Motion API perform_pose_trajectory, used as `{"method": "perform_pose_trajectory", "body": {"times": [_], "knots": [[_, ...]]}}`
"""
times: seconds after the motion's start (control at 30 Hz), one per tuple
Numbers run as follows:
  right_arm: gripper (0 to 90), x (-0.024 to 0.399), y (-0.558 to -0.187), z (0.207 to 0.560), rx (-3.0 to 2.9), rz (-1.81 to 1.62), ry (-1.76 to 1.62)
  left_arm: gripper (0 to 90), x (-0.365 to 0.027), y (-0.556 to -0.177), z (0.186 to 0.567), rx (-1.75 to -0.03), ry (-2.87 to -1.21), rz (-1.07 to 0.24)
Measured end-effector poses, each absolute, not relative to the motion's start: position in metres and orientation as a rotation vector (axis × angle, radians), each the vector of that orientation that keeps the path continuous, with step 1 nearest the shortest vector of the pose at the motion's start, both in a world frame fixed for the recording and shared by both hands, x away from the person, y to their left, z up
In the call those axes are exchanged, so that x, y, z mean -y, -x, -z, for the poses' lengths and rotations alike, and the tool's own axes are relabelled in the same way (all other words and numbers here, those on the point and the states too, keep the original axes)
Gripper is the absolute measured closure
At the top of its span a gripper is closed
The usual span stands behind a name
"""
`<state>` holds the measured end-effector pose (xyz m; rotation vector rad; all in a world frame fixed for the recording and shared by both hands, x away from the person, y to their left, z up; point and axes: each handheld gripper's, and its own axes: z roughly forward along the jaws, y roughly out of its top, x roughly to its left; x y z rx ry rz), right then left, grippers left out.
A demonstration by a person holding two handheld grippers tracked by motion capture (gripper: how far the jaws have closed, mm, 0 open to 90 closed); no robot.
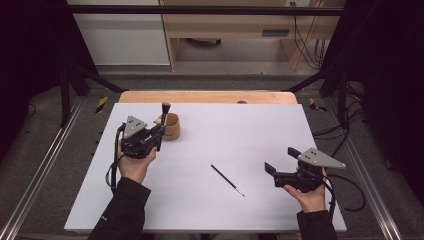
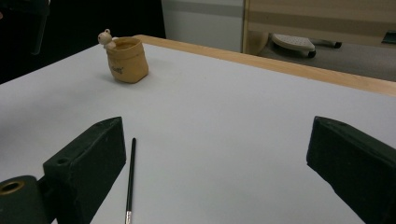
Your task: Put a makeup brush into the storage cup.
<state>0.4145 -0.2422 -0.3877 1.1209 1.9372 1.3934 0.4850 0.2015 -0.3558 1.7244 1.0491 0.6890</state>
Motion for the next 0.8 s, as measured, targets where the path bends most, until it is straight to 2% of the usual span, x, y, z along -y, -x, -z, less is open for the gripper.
{"method": "perform_pose_trajectory", "body": {"times": [0.8], "knots": [[5.0, 0.244, -0.415, 0.388, -1.931, -1.394, -1.125, 78.8, -0.196, -0.514, 0.337, -1.040, -1.649, -0.727]]}}
